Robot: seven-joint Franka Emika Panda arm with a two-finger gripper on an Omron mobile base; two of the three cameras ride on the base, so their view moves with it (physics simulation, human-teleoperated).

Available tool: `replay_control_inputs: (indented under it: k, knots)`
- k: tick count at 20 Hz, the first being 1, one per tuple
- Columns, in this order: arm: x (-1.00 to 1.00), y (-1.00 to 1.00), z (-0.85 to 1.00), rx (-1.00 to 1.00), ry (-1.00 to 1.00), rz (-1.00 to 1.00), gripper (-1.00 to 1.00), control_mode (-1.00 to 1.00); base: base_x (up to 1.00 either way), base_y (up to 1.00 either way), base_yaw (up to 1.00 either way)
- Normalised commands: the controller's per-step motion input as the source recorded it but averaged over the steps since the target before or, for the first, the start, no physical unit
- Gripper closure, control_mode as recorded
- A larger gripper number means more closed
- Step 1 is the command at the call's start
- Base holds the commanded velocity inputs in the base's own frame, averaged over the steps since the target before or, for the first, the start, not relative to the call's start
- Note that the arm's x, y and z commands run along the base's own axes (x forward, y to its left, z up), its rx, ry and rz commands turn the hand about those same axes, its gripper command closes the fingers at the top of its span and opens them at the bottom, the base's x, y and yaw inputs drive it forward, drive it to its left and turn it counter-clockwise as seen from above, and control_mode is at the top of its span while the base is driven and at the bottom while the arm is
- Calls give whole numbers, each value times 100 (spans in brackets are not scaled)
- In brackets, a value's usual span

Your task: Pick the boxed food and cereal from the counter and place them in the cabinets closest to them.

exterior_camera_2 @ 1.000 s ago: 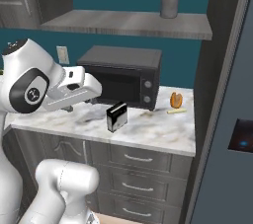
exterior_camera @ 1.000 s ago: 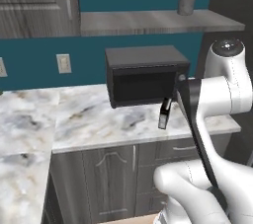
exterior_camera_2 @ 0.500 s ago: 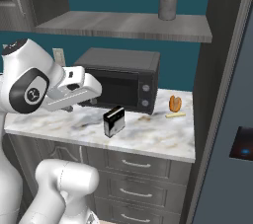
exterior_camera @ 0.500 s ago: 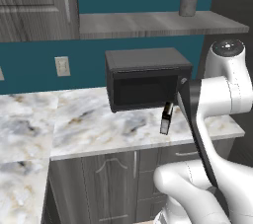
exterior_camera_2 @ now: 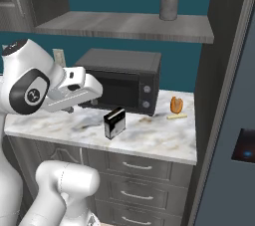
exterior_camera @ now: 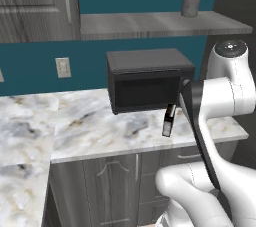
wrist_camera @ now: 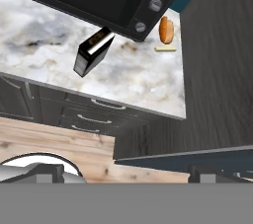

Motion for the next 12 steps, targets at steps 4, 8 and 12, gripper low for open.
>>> replay_control_inputs:
  k: [4, 8, 12]
  knots:
    - [0, 0, 0, 0, 0, 0, -100, 100, 0, 30, 0]
    - [0, 0, 0, 0, 0, 0, -100, 100, 0, 28, 0]
    - [0, 0, 0, 0, 0, 0, -100, 100, 0, 18, 0]
